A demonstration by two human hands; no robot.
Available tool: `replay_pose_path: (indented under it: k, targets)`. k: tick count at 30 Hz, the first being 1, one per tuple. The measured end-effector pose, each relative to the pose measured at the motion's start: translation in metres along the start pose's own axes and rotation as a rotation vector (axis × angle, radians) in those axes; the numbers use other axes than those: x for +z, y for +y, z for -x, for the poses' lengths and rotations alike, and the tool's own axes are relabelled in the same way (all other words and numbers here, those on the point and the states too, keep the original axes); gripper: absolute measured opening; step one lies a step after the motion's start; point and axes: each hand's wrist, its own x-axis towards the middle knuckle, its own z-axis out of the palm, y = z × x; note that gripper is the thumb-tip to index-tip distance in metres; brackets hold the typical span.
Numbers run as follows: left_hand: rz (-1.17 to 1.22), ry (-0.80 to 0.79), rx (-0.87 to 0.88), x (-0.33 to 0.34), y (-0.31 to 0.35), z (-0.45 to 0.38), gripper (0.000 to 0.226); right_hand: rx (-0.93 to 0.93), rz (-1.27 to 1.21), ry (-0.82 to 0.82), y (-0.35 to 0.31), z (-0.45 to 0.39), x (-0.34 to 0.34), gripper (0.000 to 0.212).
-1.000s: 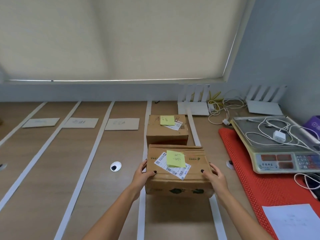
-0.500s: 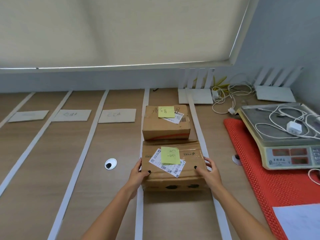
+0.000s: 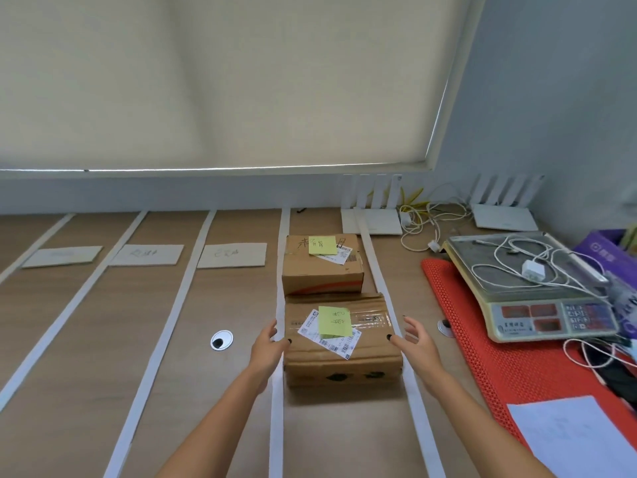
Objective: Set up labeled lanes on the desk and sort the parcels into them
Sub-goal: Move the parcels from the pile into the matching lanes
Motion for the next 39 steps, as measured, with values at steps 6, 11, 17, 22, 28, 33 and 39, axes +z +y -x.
replay_pose_path:
  k: [6,11,17,22,28,33,39]
  targets:
    - [0.032,0.035,0.125,-0.031,0.02,0.053,0.052,-0.104,0.022,-0.074,-0.033,0.052,0.016,0.058]
    - [0.034,0.074,0.194,-0.069,0.023,0.095,0.049,-0.142,0.058,-0.188,-0.049,0.096,0.053,0.057]
    - [0.12,0.098,0.23,-0.139,0.01,0.115,0.05,-0.201,0.093,-0.237,-0.066,0.137,0.115,0.054]
    - [0.124,0.13,0.259,-0.223,-0.02,0.117,0.049,-0.251,0.092,-0.289,-0.083,0.171,0.206,0.059]
    - [-0.062,0.078,0.304,-0.354,-0.043,0.116,0.055,-0.262,0.067,-0.287,-0.112,0.221,0.337,0.06]
    - [-0.062,0.086,0.332,-0.436,-0.045,0.111,0.058,-0.292,0.104,-0.321,-0.132,0.261,0.418,0.063]
    - [-0.044,0.085,0.342,-0.476,-0.055,0.107,0.061,-0.398,0.233,-0.323,-0.144,0.284,0.46,0.066]
